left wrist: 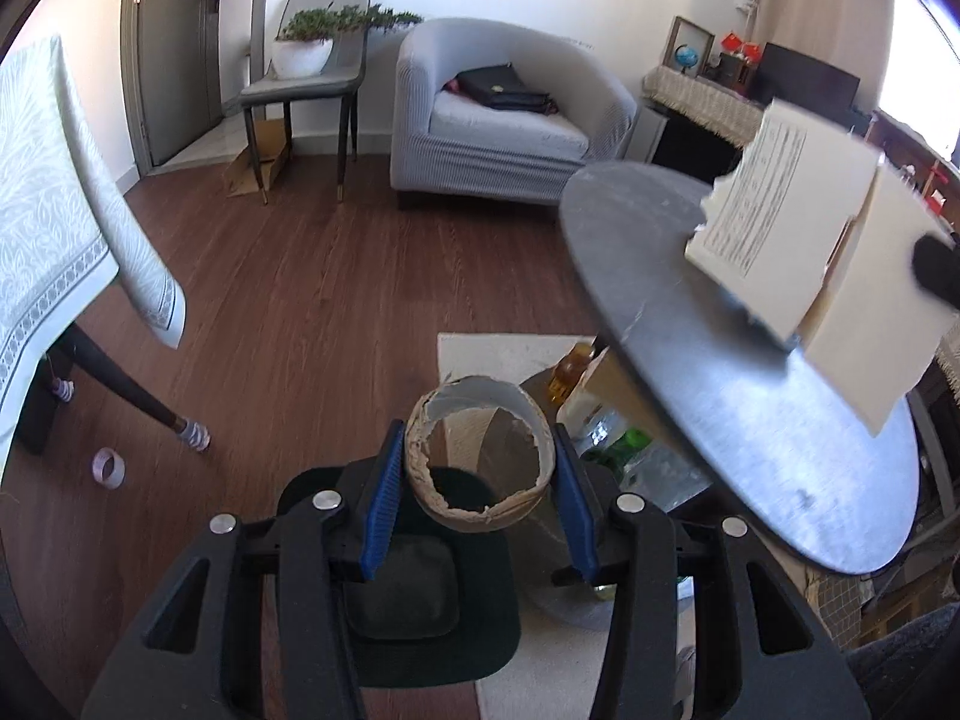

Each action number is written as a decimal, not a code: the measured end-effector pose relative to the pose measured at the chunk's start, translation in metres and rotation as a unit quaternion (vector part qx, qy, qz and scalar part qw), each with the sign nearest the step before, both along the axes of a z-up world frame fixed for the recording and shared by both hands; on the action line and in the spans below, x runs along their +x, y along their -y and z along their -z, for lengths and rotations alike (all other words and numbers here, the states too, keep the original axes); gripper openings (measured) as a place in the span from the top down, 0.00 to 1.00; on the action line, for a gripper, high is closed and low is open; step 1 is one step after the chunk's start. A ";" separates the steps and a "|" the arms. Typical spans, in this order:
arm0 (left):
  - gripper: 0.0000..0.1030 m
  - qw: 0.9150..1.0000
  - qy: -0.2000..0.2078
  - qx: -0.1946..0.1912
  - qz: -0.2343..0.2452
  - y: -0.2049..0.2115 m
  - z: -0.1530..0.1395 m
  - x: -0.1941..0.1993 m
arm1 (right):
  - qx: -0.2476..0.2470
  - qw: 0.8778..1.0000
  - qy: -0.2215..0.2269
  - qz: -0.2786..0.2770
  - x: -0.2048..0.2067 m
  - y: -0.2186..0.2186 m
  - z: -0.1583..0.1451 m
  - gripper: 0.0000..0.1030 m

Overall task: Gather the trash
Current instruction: 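Drop the tape roll into the green bin while the right tool carries the card over, then open the right tool over the green bin to drop the white card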

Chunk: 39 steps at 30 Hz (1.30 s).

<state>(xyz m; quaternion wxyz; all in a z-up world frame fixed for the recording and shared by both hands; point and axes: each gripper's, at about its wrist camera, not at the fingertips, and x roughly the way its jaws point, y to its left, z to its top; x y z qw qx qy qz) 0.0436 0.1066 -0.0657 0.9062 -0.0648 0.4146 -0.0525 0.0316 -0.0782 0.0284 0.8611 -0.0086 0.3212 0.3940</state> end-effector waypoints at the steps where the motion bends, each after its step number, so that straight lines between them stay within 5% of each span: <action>1: 0.52 1.000 -0.007 0.002 -0.001 -0.004 0.005 0.000 | 0.000 1.000 -0.003 -0.001 0.000 -0.005 0.001 1.00; 23: 0.51 0.984 -0.180 -0.006 -0.009 -0.060 0.134 -0.002 | -0.067 0.993 -0.094 -0.034 0.015 -0.118 0.067 1.00; 31: 0.46 0.983 -0.181 -0.012 -0.007 -0.072 0.136 -0.008 | -0.103 0.988 -0.114 -0.031 0.021 -0.141 0.089 1.00; 39: 0.58 0.989 -0.143 -0.007 -0.022 -0.090 0.105 -0.017 | -0.137 0.981 -0.129 -0.044 0.020 -0.167 0.117 1.00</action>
